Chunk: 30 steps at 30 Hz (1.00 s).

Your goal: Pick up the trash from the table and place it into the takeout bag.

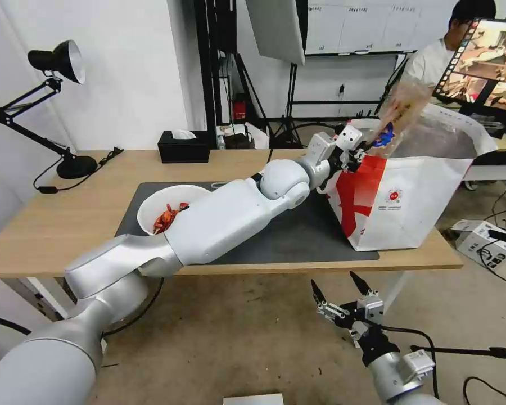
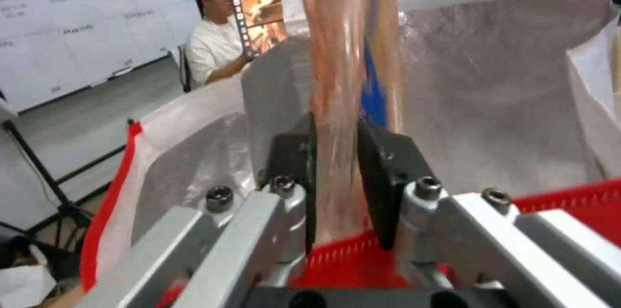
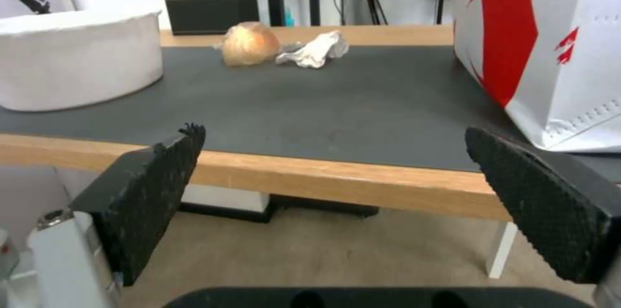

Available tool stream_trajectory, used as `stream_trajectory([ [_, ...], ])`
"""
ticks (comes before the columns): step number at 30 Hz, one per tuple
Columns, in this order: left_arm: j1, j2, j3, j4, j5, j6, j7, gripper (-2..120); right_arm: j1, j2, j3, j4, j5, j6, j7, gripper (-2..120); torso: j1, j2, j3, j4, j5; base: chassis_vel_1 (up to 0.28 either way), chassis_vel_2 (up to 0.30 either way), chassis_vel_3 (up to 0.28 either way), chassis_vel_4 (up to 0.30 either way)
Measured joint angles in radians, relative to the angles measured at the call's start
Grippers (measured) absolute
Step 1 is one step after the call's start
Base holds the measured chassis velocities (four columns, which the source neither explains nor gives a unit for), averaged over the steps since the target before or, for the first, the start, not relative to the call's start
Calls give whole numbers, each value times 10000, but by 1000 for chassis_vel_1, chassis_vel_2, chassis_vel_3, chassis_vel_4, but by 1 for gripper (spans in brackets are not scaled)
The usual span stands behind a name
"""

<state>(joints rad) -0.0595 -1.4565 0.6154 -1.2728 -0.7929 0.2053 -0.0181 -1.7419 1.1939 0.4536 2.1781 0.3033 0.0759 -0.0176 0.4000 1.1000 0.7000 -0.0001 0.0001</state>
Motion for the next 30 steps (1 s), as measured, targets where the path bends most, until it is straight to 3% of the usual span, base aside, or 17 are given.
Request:
stream_trajectory([
  [8,-75,52,-185,-5,-215,-40,-198,56,81,-137,-62,-100,49,-10,-12,100,0,-1,1,0,0,0,0,0,0],
  [11,-37,378,-446,-414,-822,-81,-377,72,105,-147,-120,5,86,-17,-11,100,0,0,0,2,-1,0,0,0,0],
  [20,-52,1045,-887,-1403,-1746,-35,-571,97,-165,89,149,368,106,28,55,100,0,0,0,-1,-2,0,0,0,0],
  [23,271,2140,-940,-2486,-1944,182,-764,100,-96,108,80,500,92,87,285,100,0,1,-1,-3,-2,0,0,0,0],
  [24,271,2140,-940,-2486,-1944,182,-764,100,-96,108,80,500,92,87,285,100,0,1,-1,-3,-2,0,0,0,0],
  [28,1489,3995,-1407,-4014,-1938,268,-869,100,129,-84,-93,521,139,217,519,100,0,0,0,7,-4,0,0,0,0],
  [30,1782,4343,-1555,-4317,-1927,271,-843,100,164,-129,-111,521,179,237,550,100,0,0,0,5,-10,0,0,0,0],
])
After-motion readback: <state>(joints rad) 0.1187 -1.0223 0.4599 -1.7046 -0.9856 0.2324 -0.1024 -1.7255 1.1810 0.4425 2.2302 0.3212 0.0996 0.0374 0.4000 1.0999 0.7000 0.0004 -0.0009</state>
